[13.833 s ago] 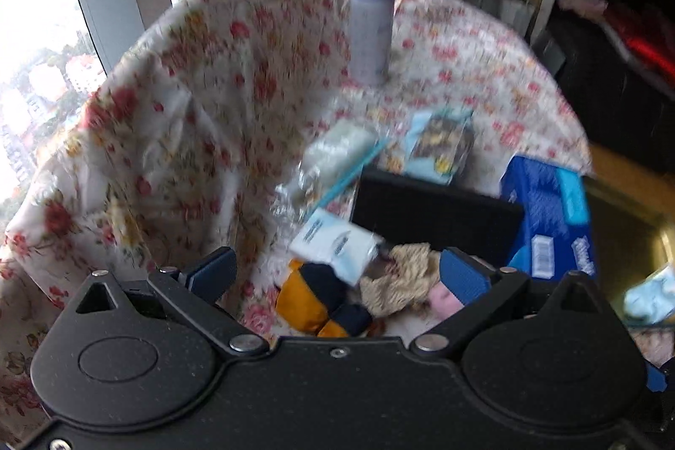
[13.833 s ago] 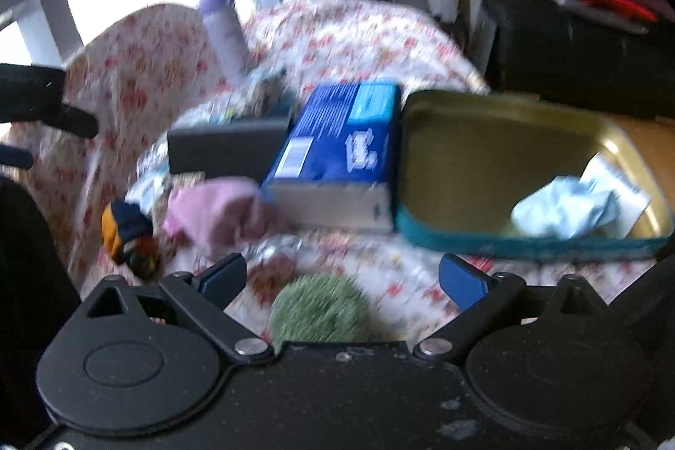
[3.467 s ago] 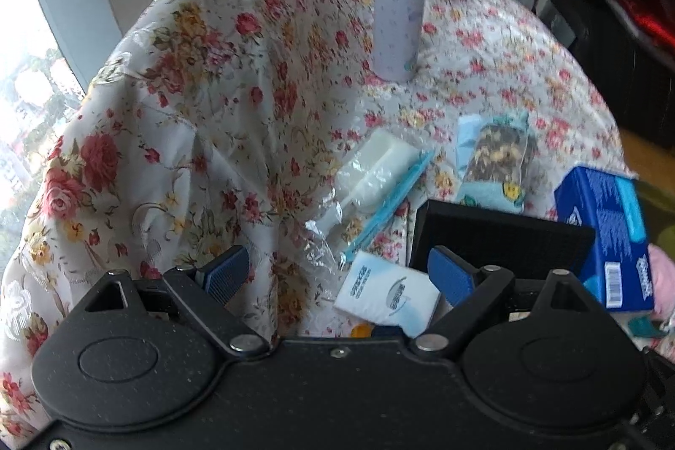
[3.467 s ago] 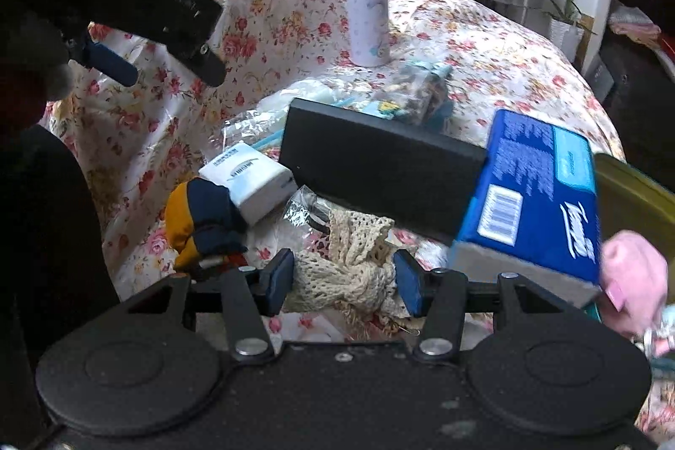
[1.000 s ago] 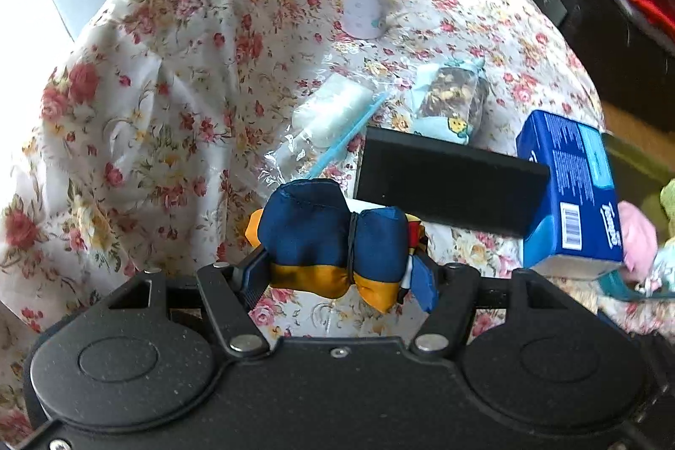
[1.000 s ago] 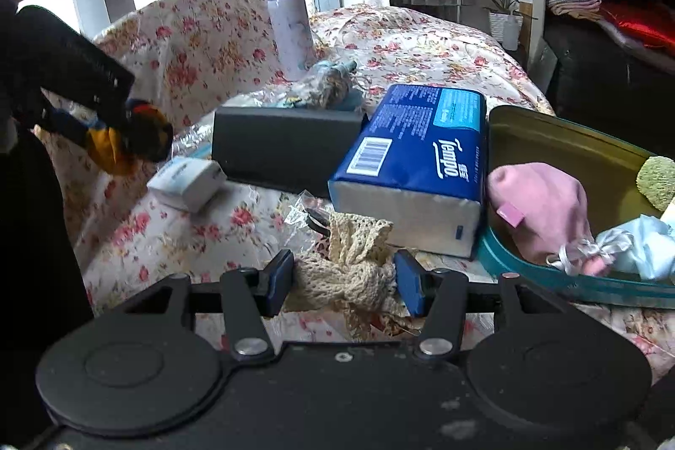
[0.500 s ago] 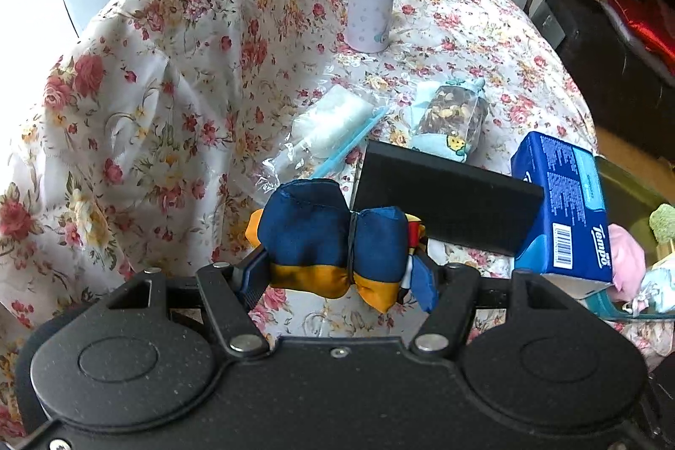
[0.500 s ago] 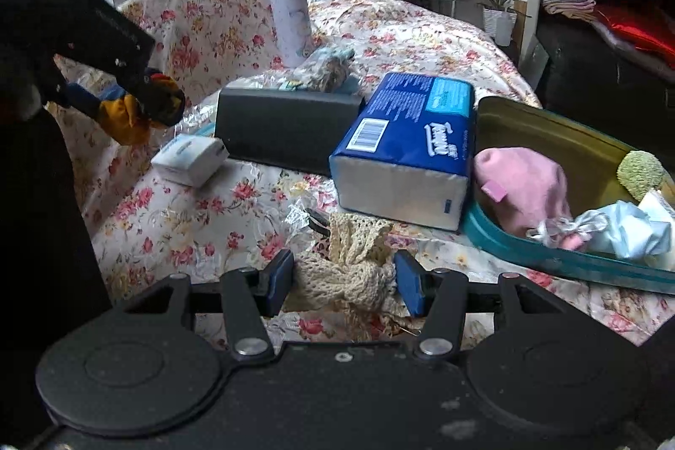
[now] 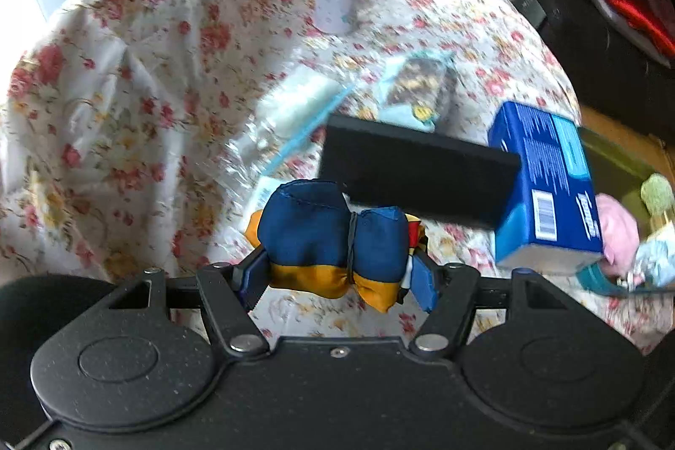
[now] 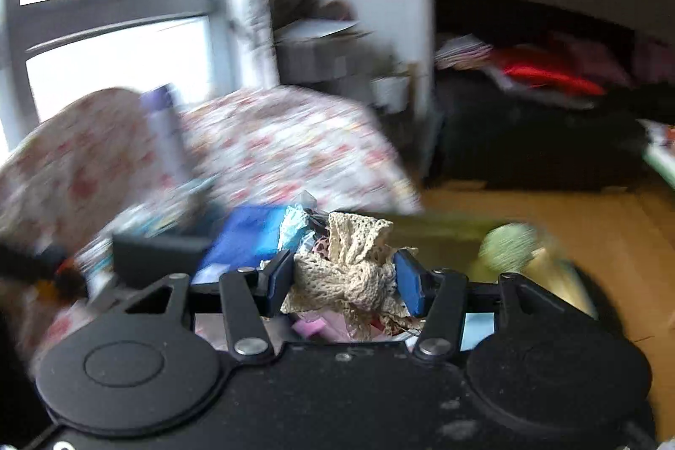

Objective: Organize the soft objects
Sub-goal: 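Carry the lace cloth and plush over the tin and open both tools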

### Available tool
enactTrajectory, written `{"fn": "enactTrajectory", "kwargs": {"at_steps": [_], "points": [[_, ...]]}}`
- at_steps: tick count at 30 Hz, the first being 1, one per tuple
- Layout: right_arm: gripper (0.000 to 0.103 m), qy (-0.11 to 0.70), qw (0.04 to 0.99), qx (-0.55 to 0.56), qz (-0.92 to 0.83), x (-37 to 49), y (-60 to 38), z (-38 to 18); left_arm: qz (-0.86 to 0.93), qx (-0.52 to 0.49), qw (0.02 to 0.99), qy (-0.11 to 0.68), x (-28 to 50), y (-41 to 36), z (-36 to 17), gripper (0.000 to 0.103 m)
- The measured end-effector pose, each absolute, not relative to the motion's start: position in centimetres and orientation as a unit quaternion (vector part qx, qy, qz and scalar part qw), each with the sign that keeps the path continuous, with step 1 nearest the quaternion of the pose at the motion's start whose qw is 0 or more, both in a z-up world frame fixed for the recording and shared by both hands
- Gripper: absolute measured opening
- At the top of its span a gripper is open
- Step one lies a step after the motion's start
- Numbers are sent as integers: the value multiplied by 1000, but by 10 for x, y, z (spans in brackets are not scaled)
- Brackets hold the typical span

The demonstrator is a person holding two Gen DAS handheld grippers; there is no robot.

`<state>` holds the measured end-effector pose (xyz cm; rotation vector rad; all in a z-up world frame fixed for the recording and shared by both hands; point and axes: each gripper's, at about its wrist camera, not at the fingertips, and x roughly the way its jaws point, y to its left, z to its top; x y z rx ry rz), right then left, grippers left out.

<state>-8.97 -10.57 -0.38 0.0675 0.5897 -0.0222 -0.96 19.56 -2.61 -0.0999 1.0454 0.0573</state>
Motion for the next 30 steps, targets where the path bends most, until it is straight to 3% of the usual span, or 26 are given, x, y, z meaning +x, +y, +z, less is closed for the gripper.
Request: {"fn": "enactTrajectory", "kwargs": {"at_steps": [7,11,20,30], "points": [[52,285,950,65,-105,-51,-172,-12,22,-57,866,496,-12,198,-25,62],[52,295,935,143,-135,-26,-208,-23,26,-50,867,496,-12,194,-24,62],[52,313,917,189,-160,11,-234,-42,18,-41,872,488,-14,187,-18,62],[53,309,915,192,-172,8,-238,-47,-53,-6,881,469,19,112,16,62]]}}
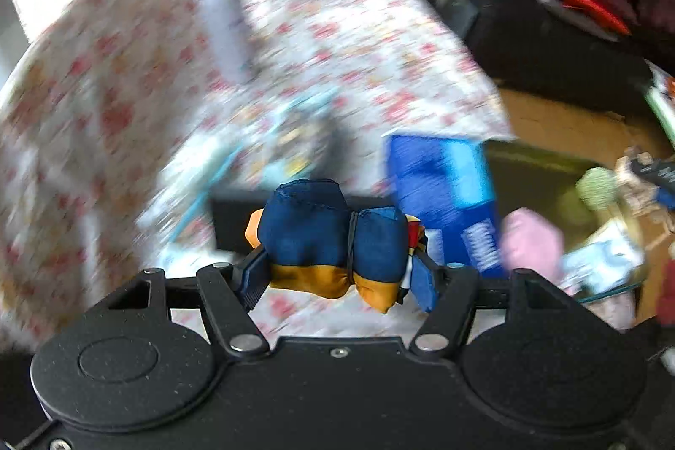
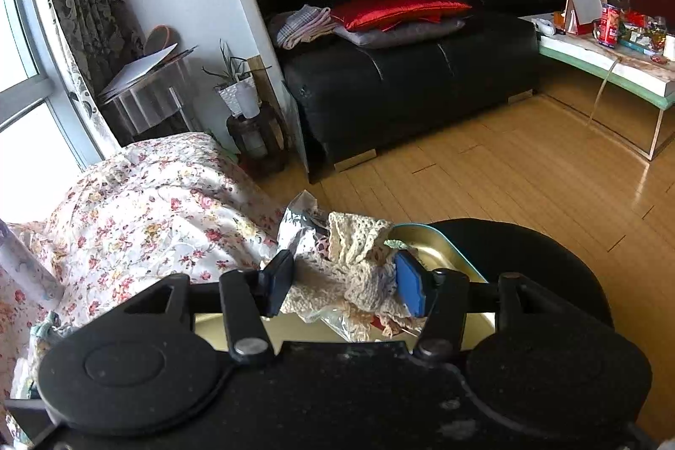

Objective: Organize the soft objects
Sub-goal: 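Carry the lace cloth and plush over the tin and open both tools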

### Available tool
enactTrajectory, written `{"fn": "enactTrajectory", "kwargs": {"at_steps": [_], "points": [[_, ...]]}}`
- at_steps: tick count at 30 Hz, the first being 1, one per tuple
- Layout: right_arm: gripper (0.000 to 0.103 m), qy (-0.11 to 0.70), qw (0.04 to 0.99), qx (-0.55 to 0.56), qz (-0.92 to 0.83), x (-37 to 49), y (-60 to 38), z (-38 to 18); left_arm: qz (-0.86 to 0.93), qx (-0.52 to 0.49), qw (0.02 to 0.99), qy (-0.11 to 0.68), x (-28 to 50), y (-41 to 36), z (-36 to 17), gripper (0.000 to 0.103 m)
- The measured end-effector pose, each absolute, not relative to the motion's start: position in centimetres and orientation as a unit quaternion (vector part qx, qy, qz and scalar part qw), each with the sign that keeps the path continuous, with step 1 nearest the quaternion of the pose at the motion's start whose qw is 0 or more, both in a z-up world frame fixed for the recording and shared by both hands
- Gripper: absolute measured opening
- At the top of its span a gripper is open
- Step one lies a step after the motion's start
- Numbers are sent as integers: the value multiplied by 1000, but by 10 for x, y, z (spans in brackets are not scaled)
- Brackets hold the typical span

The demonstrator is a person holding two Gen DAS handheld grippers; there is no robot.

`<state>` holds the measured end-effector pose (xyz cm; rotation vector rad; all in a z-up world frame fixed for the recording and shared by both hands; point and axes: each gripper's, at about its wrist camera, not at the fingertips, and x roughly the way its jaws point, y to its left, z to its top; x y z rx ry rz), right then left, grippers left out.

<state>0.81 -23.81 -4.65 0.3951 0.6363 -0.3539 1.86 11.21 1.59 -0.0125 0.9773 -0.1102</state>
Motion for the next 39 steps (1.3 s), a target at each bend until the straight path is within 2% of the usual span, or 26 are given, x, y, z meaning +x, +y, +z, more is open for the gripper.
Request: {"fn": "enactTrajectory", "kwargs": {"at_steps": [6,16,22,30,39], "points": [[53,314,911,206,-168,7,-242,-50,-118,12,882,457,45,45,28,62],[53,323,909,203,-168,15,-238,-58,-167,10,859,485,86,-24,5,62],[53,322,913,191,-160,16,-235,-58,-167,19,859,483,94,-35,0,63],[57,316,913,204,-157,14,-239,-57,-168,23,869,465,94,-40,4,74],[57,317,914,199,-156,15,-237,-59,-151,25,873,463,87,-30,6,74]]}}
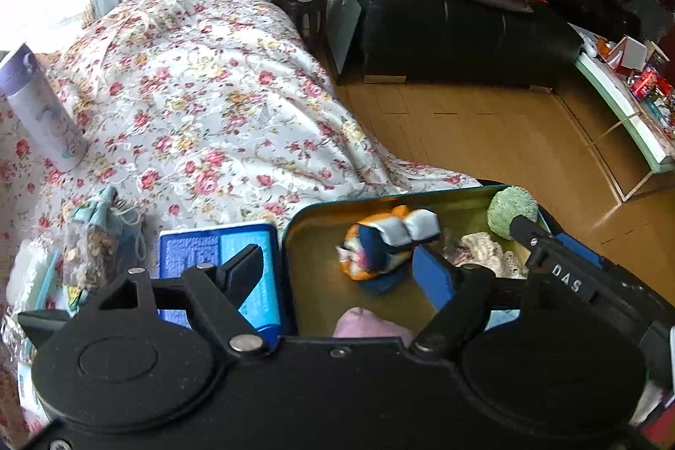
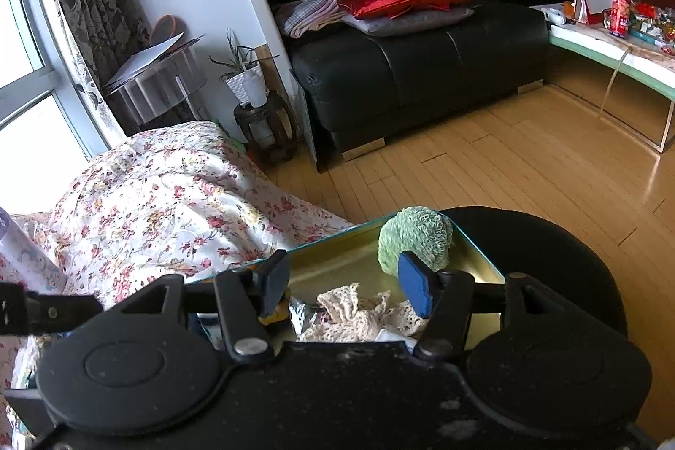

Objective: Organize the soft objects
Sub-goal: 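Carry the lace cloth and plush over the tin and open both tools, then withdraw both tools from the tin toward the pile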

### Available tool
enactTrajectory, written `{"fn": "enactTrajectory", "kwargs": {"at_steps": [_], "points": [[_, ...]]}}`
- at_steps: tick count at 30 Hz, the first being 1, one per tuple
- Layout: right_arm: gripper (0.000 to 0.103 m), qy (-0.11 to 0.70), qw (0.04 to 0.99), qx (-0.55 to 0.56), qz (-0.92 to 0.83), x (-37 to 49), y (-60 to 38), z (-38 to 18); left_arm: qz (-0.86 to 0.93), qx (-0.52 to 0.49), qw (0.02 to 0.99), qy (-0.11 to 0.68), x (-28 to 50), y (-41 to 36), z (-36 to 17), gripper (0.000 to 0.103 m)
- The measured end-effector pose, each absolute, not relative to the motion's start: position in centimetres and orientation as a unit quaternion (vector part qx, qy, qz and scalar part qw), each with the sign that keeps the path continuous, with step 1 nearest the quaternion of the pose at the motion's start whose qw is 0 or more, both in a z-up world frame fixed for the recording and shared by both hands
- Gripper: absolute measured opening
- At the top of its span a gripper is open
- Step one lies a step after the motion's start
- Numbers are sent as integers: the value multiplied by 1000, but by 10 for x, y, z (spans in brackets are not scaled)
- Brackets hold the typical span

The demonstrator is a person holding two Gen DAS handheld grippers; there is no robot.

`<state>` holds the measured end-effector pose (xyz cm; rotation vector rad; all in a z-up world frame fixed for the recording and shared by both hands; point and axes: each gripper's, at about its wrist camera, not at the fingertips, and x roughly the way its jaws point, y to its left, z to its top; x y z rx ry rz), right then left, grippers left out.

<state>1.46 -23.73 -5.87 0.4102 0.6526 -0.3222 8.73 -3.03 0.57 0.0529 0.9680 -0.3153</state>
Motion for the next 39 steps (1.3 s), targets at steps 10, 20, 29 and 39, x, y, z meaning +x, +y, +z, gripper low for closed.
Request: {"fn": "enactTrajectory", "kwargs": {"at_steps": [10,20,29,39], "points": [[57,323,912,196,-157,19,-237,-61,-122,18,875,468,74,-10,2,74],[57,332,915,171,-153,23,-229,-64,-69,19,885,460,57,50,12,75],[57,341,917,144,-151,24,-223,-65,8,29,896,443,51,129,31,76],[58,352,915,123,-155,27,-216,-67,107,25,905,411,65,207,43,85]]}}
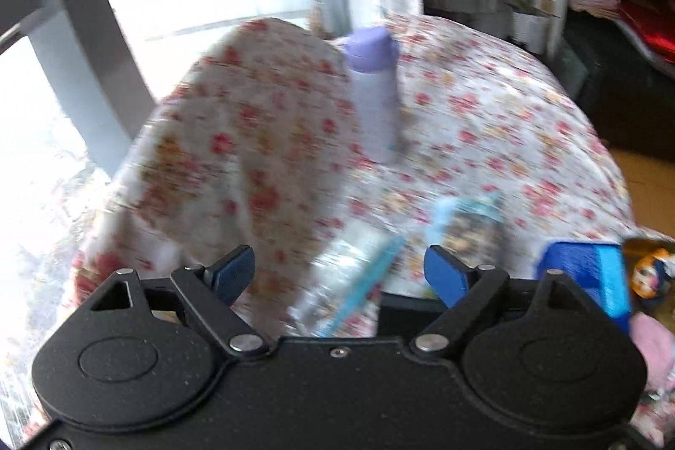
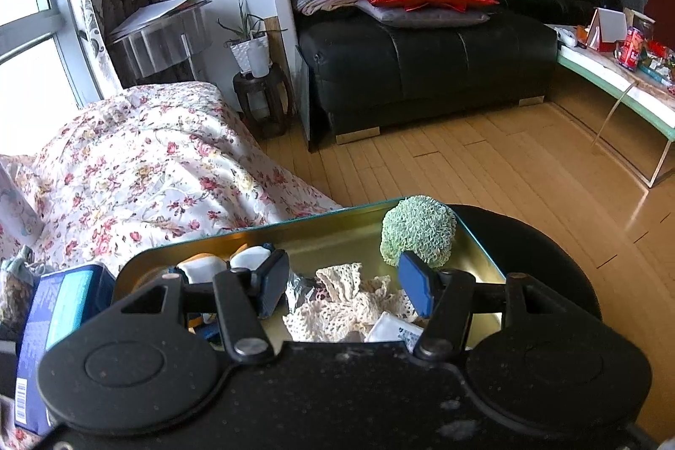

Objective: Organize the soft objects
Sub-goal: 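Withdraw both tools from the tin toward the pile, then grasp the white tissue packet with the right tool while the left tool grasps the wrapped white sponge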

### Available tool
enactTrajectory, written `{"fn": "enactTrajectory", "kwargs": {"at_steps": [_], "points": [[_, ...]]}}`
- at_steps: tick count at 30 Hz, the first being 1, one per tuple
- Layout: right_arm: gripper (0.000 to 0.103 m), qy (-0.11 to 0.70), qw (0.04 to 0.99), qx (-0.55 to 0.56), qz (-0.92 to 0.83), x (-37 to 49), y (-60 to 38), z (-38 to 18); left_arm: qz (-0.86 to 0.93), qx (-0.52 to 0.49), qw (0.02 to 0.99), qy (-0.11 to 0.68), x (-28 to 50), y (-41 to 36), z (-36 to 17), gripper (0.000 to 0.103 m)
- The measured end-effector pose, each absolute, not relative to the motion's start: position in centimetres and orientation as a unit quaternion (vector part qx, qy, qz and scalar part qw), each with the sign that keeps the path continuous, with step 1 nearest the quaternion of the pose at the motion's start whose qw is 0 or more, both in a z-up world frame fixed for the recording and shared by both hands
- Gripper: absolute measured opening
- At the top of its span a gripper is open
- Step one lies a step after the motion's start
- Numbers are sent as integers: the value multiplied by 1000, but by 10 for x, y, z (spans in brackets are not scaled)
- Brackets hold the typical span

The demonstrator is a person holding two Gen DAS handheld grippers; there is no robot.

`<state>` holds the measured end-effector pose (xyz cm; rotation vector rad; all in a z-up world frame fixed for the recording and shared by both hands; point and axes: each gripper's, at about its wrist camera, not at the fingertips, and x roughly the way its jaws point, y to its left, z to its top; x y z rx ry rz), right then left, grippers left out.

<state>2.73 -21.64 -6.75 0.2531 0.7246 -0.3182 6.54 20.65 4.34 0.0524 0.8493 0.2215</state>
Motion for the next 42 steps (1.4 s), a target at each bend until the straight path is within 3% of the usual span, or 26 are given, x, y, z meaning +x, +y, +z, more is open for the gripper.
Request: {"fn": "enactTrajectory", "kwargs": {"at_steps": [10,26,36,42], "points": [[59,361,913,100,-159,30,-209,-68,126,-2,895,428,106,240,26,85],[62,362,920,-1,-147,32,-167,-58,76,-34,847,525,165,246,-35,84],[62,335,942,29,17,52,-66,-19,75,-49,832,547,179,254,-55,84],[64,351,921,23,169,48,23,-19,64,-53,849,522,175,257,-40,84]]}}
